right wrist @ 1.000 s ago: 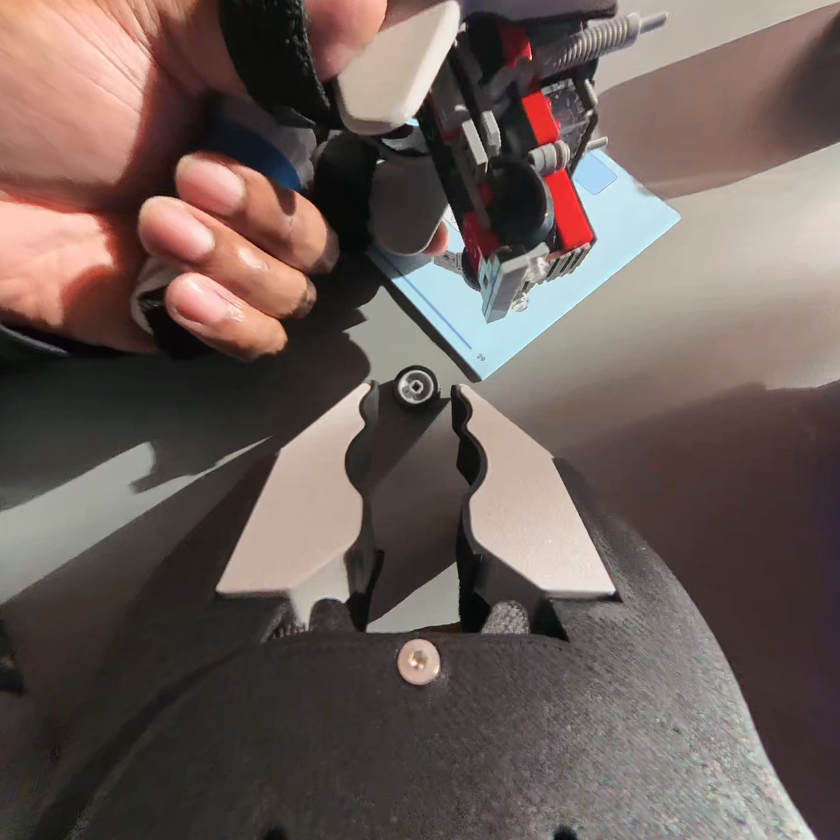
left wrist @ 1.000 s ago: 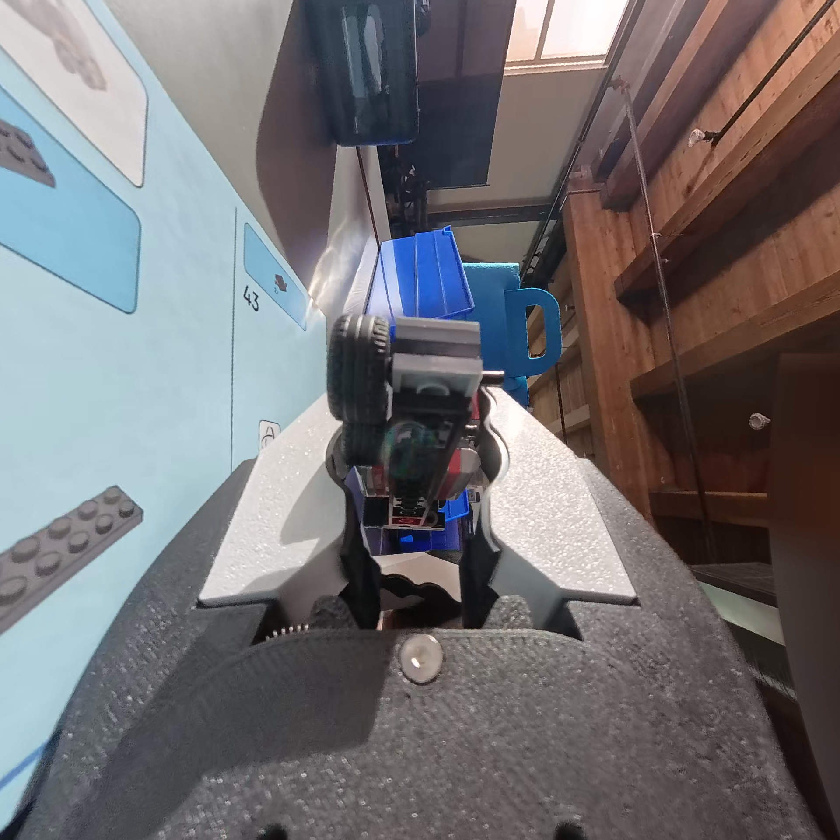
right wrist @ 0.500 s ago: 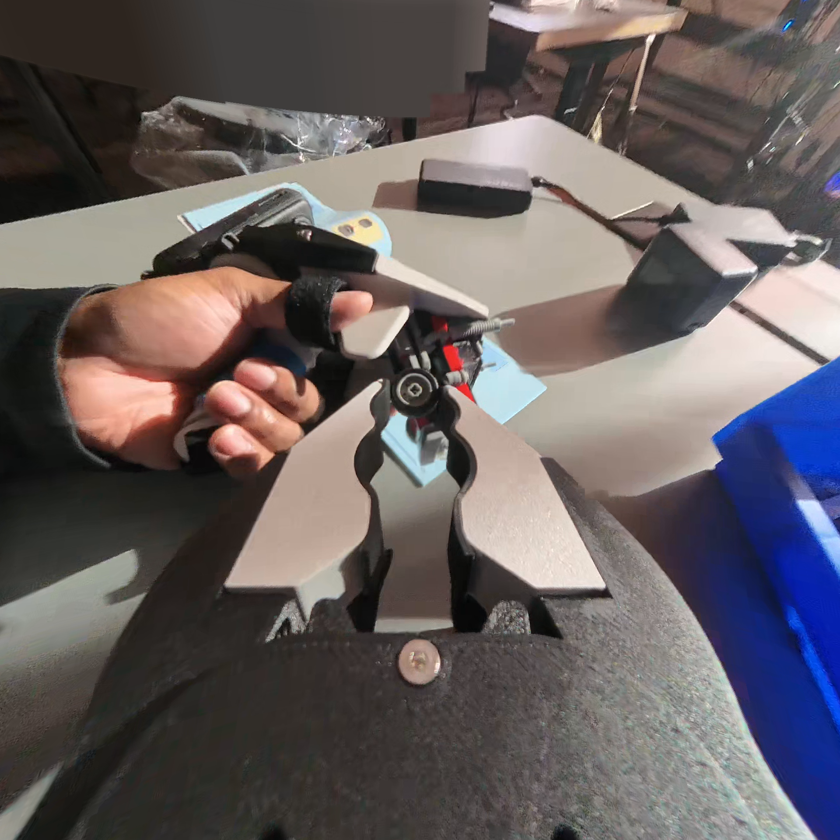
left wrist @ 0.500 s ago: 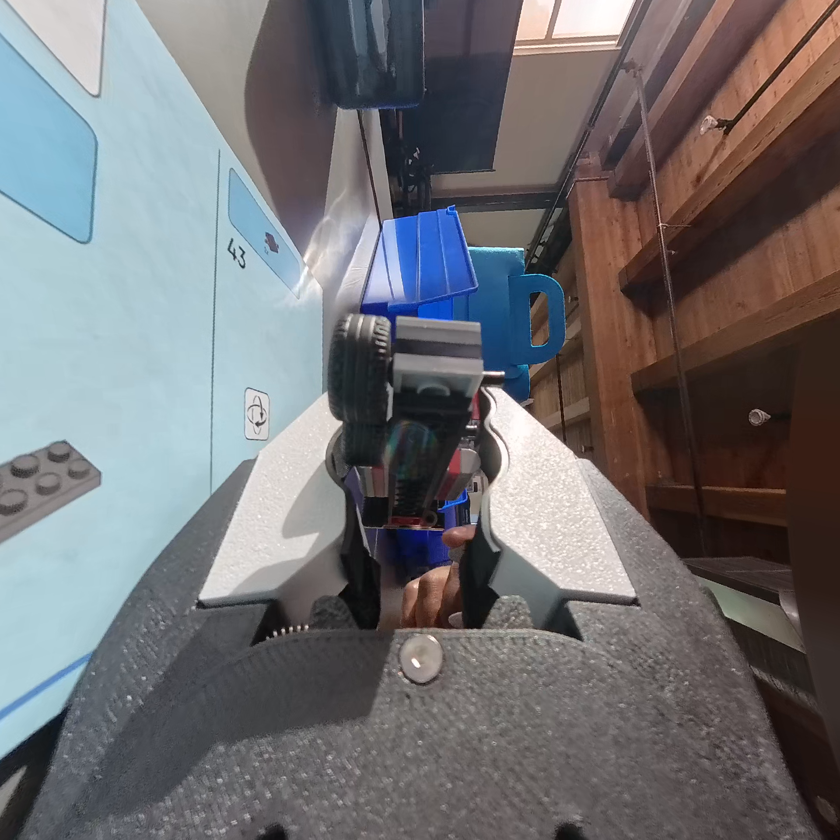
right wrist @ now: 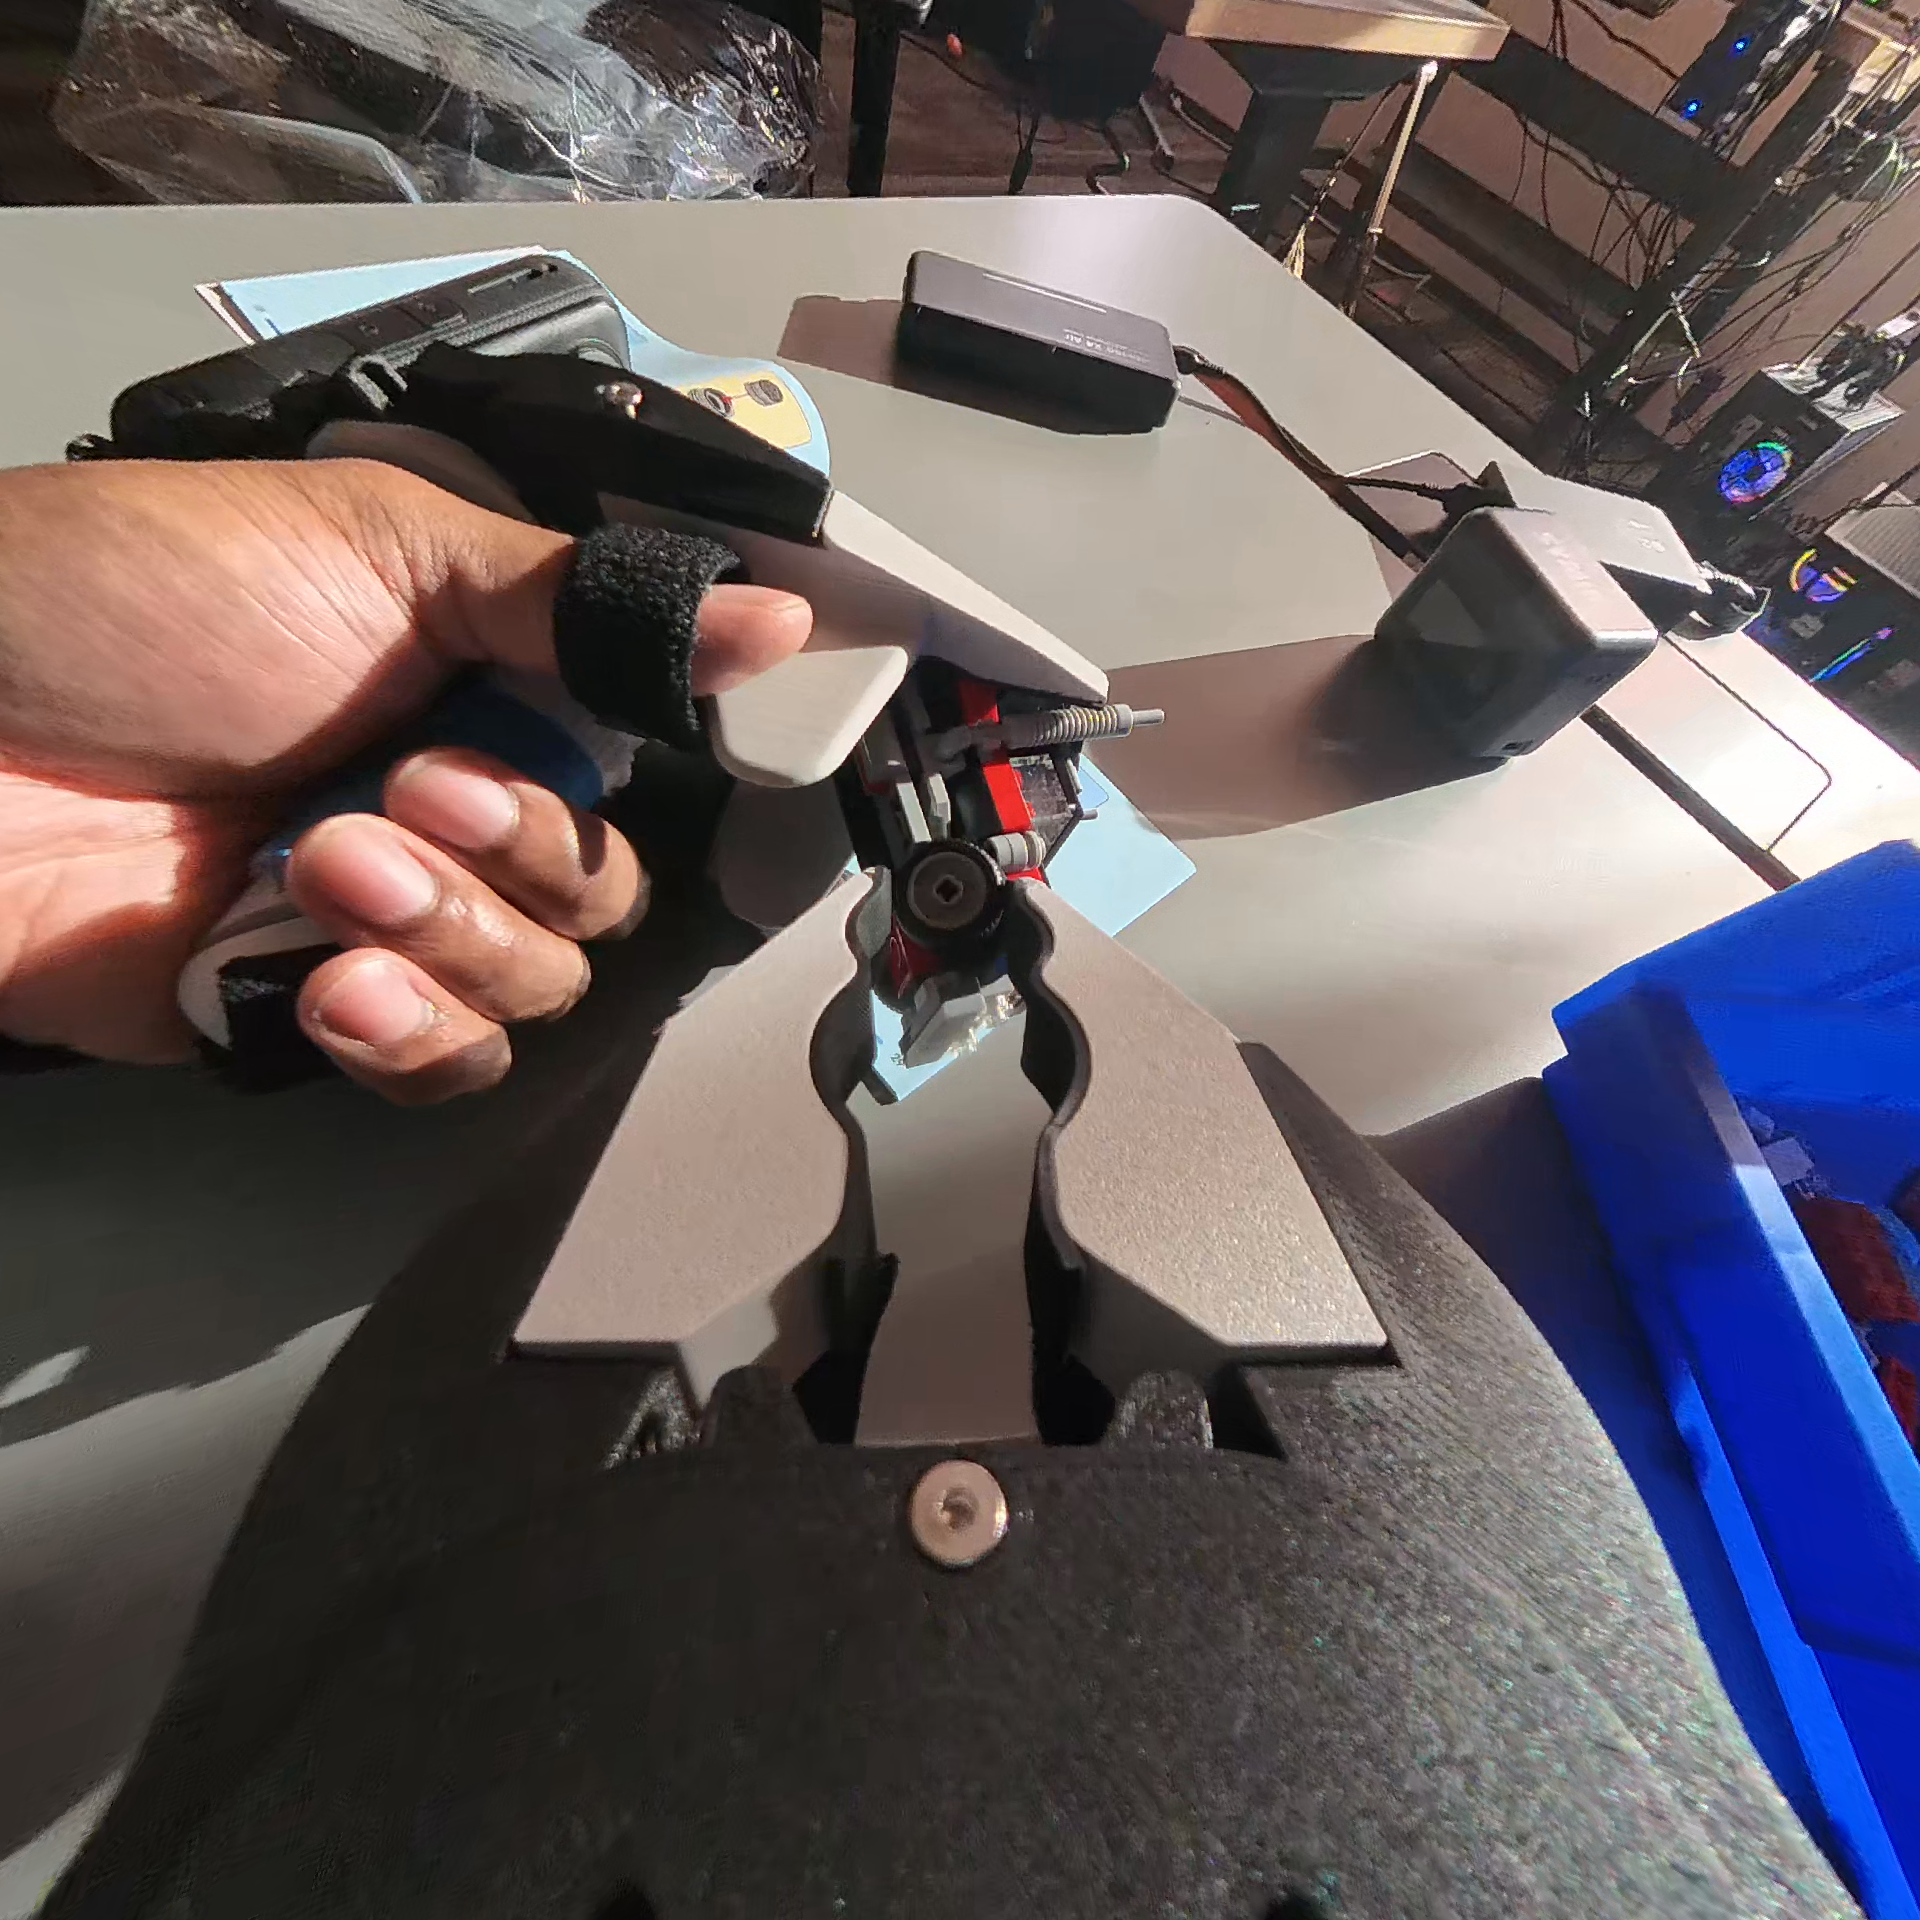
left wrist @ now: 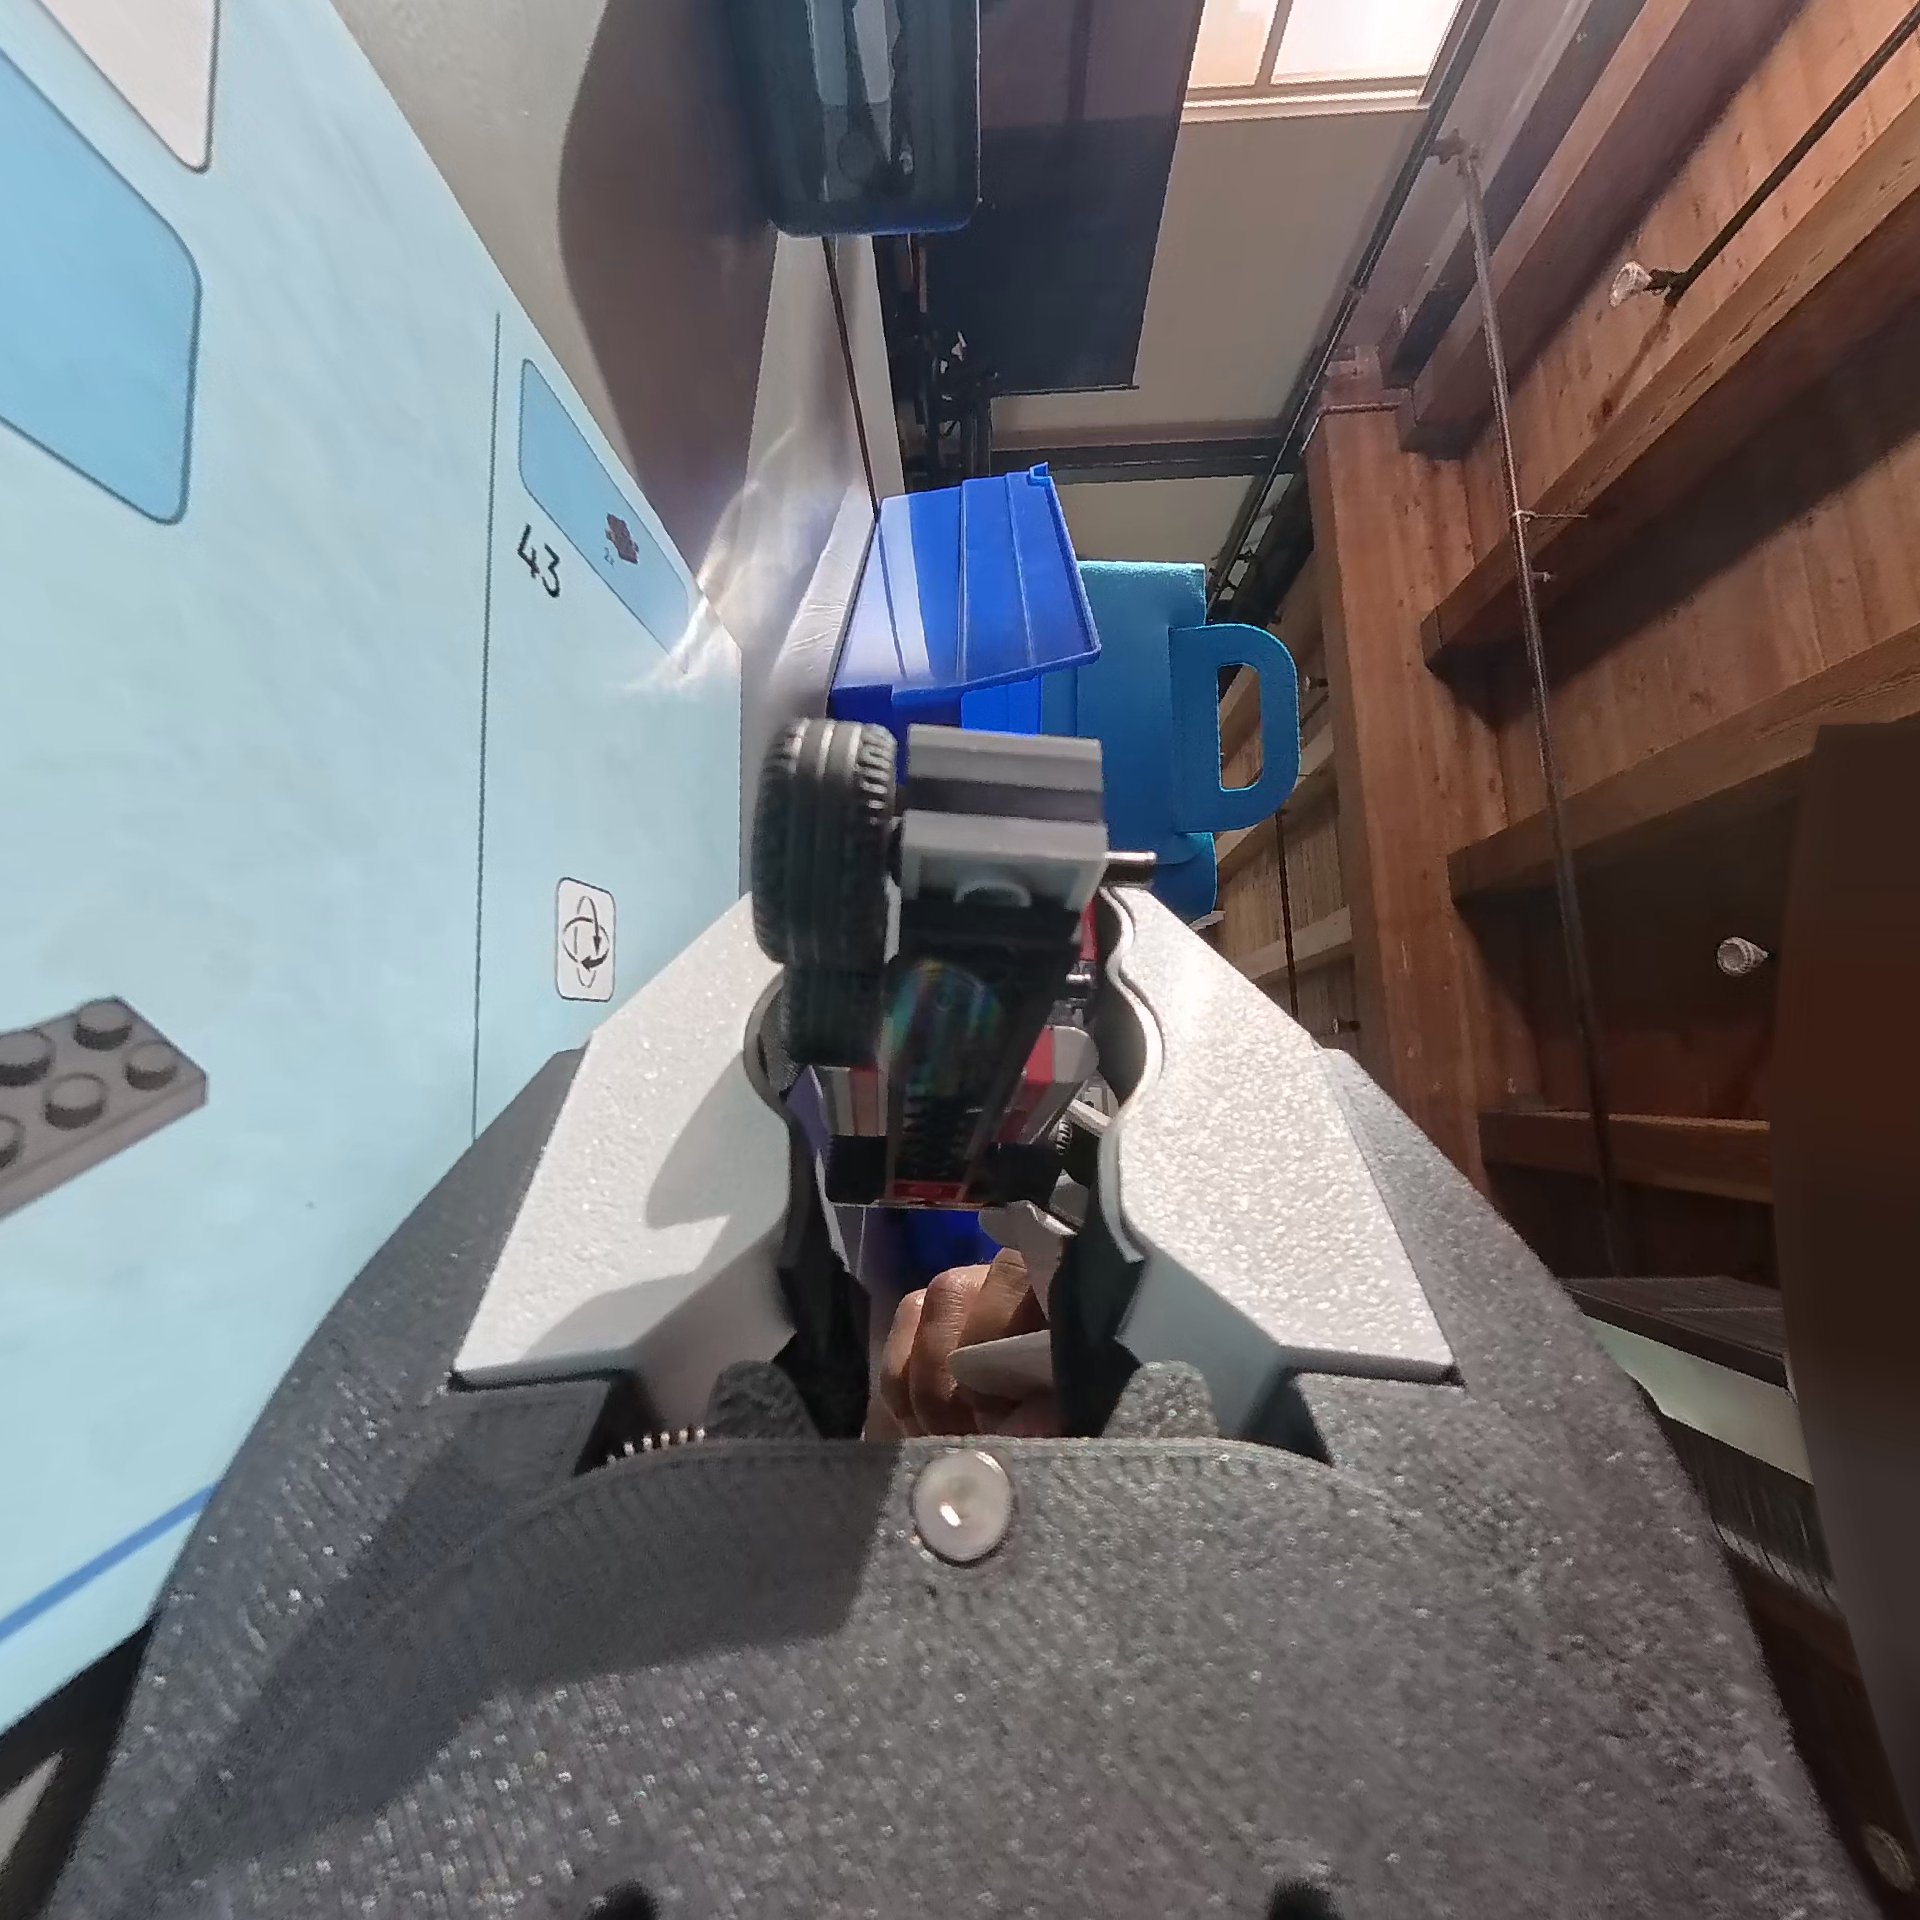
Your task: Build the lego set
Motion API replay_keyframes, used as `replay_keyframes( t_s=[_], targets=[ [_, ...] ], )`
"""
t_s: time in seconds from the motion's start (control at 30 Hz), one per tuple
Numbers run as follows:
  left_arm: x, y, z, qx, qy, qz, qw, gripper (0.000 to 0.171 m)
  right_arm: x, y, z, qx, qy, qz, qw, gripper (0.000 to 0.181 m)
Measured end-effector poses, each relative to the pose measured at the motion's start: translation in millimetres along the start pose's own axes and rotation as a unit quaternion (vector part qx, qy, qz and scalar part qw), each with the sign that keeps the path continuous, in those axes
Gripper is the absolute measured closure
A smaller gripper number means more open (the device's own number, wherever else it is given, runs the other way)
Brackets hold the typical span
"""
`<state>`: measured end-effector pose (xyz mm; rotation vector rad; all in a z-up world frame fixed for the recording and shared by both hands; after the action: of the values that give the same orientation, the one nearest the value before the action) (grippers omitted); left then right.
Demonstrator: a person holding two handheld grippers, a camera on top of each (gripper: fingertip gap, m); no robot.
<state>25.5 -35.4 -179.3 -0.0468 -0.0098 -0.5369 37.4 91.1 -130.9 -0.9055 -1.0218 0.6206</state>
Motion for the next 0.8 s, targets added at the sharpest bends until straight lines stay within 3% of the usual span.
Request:
replay_keyframes(
  t_s=[0.8],
  targets=[
    [0.1,-0.4,0.1,0.012,0.002,0.008,1.0,0.119,0.4,3.0,4.5,-0.013,0.008,0.009,1.0,0.149]
  ],
)
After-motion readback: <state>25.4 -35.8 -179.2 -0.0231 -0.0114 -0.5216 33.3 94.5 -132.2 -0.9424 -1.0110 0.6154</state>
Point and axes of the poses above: each gripper's, where its closed fingertips meet, x back along the fingers, y out of its underside, z = x × y across the jaws, the point moved 8 cm from there along x, back along the fingers, and after that the axes turned 1 degree about -y, right-handed, at the moved point
